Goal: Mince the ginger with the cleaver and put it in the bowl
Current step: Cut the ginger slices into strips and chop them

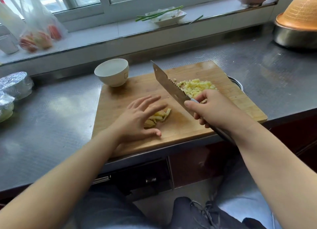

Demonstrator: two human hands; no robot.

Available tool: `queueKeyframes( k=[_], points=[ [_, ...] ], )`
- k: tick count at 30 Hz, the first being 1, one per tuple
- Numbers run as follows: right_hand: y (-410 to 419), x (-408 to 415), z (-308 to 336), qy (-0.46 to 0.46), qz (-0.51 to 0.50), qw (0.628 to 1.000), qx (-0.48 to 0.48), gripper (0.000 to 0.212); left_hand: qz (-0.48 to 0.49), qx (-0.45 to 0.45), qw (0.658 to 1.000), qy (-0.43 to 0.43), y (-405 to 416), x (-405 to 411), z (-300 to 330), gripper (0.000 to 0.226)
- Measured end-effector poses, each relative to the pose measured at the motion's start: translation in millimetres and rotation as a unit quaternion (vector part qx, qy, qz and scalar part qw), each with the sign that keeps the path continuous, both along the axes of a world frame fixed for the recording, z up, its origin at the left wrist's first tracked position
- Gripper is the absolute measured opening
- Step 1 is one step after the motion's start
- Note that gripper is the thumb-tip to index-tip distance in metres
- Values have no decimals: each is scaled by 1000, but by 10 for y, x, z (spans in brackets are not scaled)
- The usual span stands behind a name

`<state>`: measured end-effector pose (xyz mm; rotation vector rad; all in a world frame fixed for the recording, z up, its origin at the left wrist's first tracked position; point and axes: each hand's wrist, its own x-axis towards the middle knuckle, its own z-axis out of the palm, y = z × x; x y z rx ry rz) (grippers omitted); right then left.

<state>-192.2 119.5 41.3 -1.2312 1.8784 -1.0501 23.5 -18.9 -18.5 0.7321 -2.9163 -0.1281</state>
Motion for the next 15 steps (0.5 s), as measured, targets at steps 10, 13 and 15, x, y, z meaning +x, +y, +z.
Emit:
queueKeyframes(
  k=[10,13,15],
  points=[
    [-13,-79,1,-1,-17,1000,7,22,-76,19,996,-35,-289,-232,-21,57],
    [-39,-84,-14,-17,-19,1000,-1,22,-37,32,999,3,-278,-206,-57,57],
    [-62,-79,-17,-21,-14,1000,-1,23,-10,23,1000,3,-270,-200,-78,62]
  ],
)
